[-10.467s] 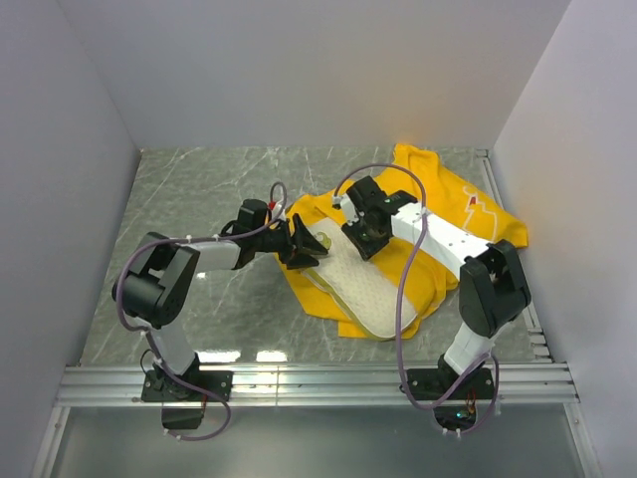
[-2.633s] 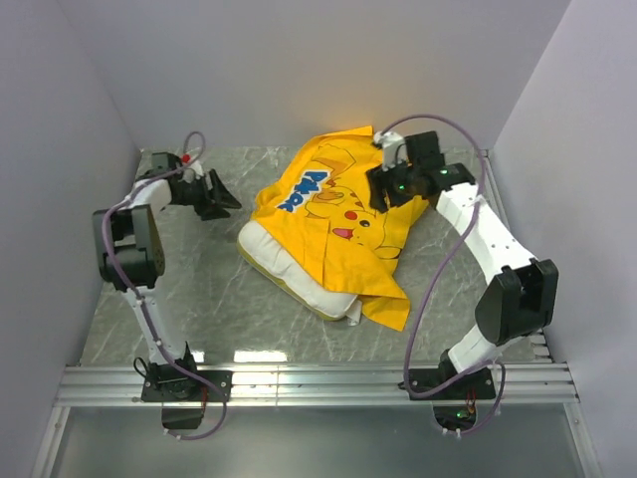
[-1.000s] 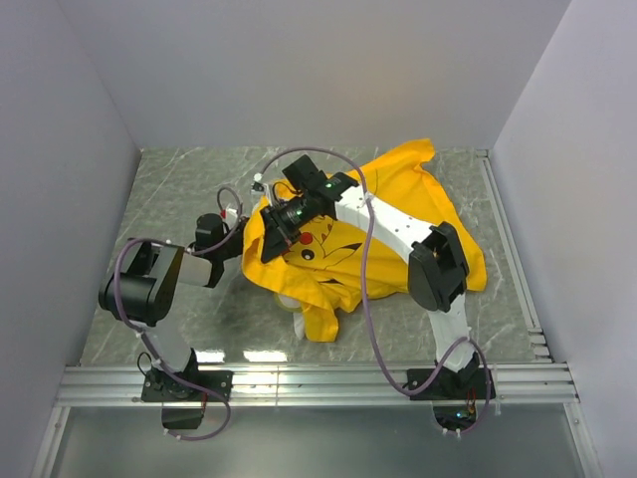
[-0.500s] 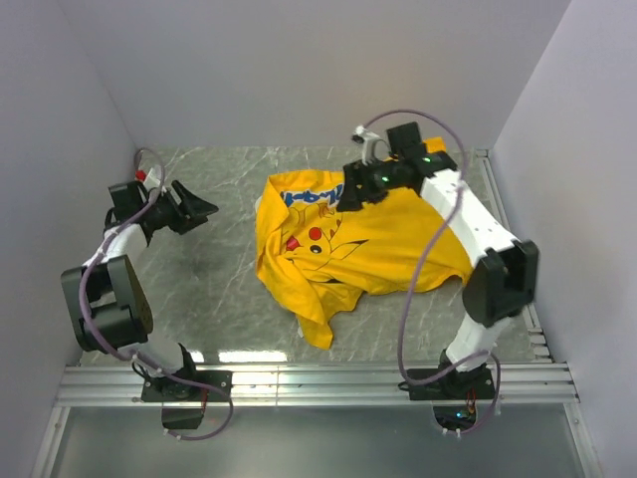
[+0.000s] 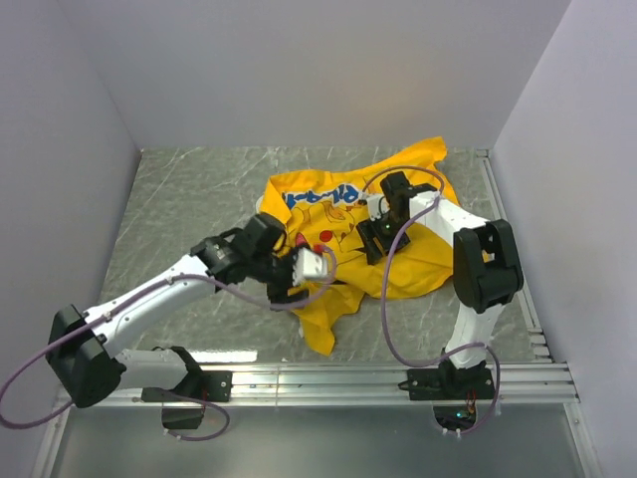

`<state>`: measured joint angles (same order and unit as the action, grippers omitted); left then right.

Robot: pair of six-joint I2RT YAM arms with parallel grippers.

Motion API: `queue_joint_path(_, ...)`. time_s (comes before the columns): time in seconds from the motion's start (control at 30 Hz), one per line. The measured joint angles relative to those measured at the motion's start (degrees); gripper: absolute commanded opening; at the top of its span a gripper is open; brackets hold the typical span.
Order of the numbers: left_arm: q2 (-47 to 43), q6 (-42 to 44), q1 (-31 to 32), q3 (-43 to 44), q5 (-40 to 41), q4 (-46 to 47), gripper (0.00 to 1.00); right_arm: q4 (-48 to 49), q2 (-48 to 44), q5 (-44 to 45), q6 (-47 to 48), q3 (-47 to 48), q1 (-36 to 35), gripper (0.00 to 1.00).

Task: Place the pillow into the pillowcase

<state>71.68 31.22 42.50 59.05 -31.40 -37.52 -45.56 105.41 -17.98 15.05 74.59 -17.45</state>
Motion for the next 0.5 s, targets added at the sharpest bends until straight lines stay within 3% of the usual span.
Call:
queue_joint_path(0.23, 2.27, 17.31, 15.37, -1.36, 9.22, -4.2, 0.76, -2.21, 1.16, -1.53, -0.9, 4.09, 1.86, 0.73)
queue_joint_path(0.37, 2.89, 22.95, 23.23, -6.4, 14.69, -0.79, 0.76, -2.73, 3.1, -2.64, -1.31, 5.29, 2.95, 0.73)
queue_joint_path(0.5, 7.87, 26.08, 28.13, -8.68, 19.61, 3.58, 0.69, -3.13, 4.42, -3.45, -1.51, 6.03, 3.37, 0.73)
